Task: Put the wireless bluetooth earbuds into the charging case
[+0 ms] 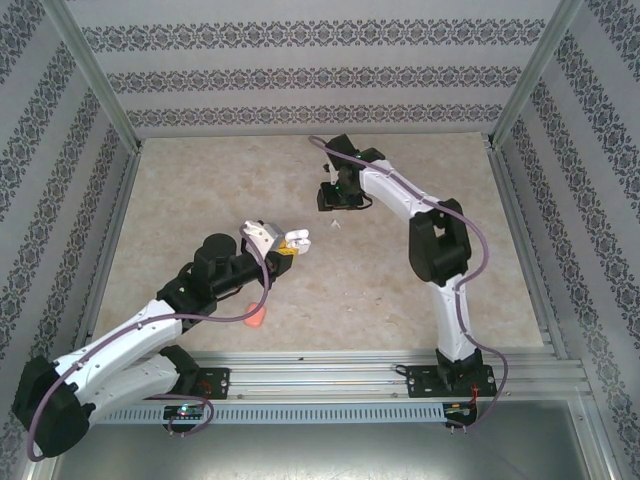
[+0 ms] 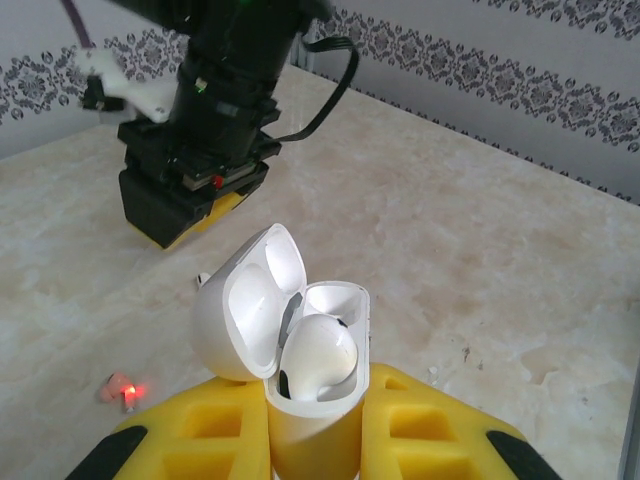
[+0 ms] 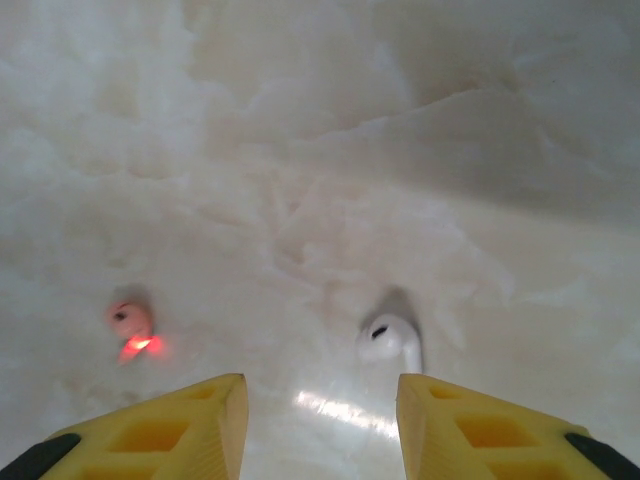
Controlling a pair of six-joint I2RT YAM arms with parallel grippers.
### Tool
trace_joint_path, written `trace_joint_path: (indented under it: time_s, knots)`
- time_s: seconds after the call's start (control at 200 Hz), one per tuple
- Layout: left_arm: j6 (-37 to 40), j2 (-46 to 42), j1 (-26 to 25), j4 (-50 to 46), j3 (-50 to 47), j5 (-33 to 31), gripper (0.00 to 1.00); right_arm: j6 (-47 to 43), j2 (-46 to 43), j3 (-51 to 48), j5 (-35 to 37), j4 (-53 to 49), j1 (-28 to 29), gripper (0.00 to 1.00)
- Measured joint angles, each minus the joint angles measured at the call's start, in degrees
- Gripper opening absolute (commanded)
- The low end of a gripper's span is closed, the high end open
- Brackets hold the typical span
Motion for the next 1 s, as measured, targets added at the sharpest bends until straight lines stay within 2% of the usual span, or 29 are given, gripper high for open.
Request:
trace_joint_path:
  time_s: [0.17, 0.315, 0.649, 0.784, 0.999]
  knots:
    - [0.6, 2.0, 0.8, 0.4, -0.1, 0.2, 0.00, -2.7, 7.2, 7.5, 1.0, -4.1, 0.0, 0.43]
    - [0.7, 3.9, 1.5, 2.2, -0.1, 0.2, 0.00, -4.0, 9.4, 9.7, 1.3, -5.6, 0.0, 0.43]
    - [0.7, 7.4, 2.1, 4.8, -0.1, 1.3, 0.00, -4.9, 10.3, 9.4, 1.9, -7.2, 0.0, 0.39]
    - [0.7, 7.6, 2.3, 5.4, -0.1, 1.7, 0.00, -4.7, 10.3, 5.8, 2.3, -5.7, 0.0, 0.34]
    - [0.6, 7.6, 2.3, 5.6, -0.1, 1.9, 0.00, -4.4, 7.9, 1.9, 1.7, -3.1, 0.1, 0.33]
